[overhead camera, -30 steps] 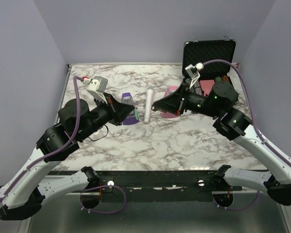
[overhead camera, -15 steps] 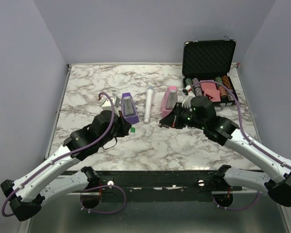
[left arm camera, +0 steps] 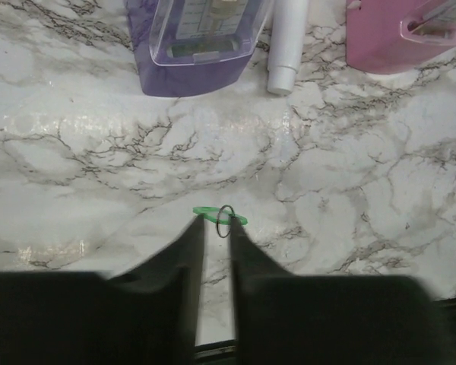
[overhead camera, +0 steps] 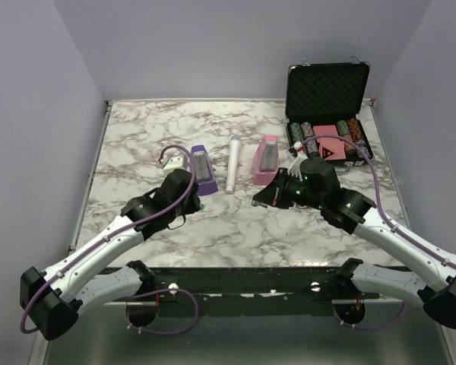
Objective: Remove the keys from the keyring
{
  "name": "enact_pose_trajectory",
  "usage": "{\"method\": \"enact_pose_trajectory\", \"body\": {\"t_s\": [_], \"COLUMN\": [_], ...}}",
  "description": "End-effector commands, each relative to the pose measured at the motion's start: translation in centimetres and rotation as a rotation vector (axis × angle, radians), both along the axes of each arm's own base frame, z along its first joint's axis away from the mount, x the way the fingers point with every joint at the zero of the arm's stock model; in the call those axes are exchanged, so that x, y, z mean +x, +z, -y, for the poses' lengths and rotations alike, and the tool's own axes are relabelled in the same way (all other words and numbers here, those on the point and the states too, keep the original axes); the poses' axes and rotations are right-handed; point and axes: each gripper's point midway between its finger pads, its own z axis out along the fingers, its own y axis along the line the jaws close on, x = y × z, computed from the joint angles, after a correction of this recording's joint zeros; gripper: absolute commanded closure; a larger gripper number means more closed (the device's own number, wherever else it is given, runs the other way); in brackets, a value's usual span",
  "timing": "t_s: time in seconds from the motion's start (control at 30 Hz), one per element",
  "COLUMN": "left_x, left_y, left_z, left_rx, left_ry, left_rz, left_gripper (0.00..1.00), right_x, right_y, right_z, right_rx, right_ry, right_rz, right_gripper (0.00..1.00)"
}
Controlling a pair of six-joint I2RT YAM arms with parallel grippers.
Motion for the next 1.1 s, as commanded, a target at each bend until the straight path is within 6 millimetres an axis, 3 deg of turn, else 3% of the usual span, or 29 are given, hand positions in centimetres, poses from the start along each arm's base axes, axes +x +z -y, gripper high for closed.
{"method": "enact_pose_trajectory", "body": {"t_s": [0.0,0.03,0.1,0.23,0.47,0.6,0.9,1.07], "left_x": [0.5,0.6,0.6,0.5,0.0,-0.9,-2.7,-3.5], "left_y": [-0.2,-0.2,0.1,1.2,3.4,4.0,4.8,5.9], "left_z": [-0.1,-0.2,-0.1,-0.3,-1.8,-3.7,-7.2,-8.3], "left_rx": [-0.002,-0.004,-0.013,-0.027,-0.015,0.016,0.032,0.0], "left_ry": [0.009,0.009,0.004,-0.002,-0.006,0.0,0.018,0.024], "left_rz": [-0.012,-0.013,-0.008,0.013,0.065,0.099,0.245,0.347], "left_gripper": [0.46,0.33,0.19,0.04,0.02,0.01,0.01,0.01], "right_x": [-0.2,-0.2,-0.2,-0.3,-0.2,-0.2,-0.1,0.5], "right_y": [-0.3,-0.2,-0.3,-0.4,-0.6,-1.2,-4.7,-6.9], "right_z": [0.4,0.4,0.5,0.4,0.3,0.4,1.2,2.6], "right_rx": [-0.008,-0.006,-0.007,-0.008,-0.008,-0.015,-0.019,-0.04], "right_ry": [-0.014,-0.016,-0.016,-0.012,-0.014,-0.025,-0.112,-0.236], "right_rz": [-0.002,-0.002,-0.006,-0.007,-0.015,-0.027,-0.107,-0.157], "right_gripper": [0.99,0.99,0.99,0.99,0.99,0.99,0.99,0.99]}}
